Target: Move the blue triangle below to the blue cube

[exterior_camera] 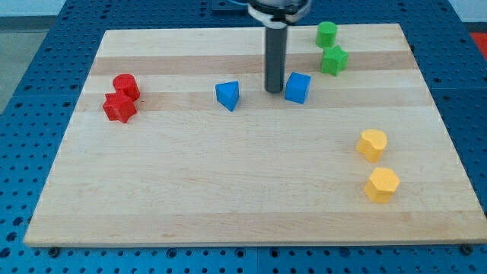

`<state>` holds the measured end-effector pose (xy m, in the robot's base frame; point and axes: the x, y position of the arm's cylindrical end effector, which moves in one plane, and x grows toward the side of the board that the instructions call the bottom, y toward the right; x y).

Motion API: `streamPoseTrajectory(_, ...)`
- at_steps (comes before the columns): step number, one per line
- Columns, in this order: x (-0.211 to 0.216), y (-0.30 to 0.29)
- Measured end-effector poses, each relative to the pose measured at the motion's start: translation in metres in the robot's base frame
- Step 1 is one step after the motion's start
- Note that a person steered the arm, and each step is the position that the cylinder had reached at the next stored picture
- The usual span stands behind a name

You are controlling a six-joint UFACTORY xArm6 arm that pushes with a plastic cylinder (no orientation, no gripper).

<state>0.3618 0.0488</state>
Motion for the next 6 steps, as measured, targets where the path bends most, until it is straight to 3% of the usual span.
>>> streamPoseTrajectory(2, 0.015, 0.057)
streamPoseTrajectory(3, 0.012, 0.024)
streamPoseTrajectory(4, -0.045, -0.048)
streamPoseTrajectory(5, -0.065, -0.084)
streamPoseTrajectory(6, -0.065, -0.085)
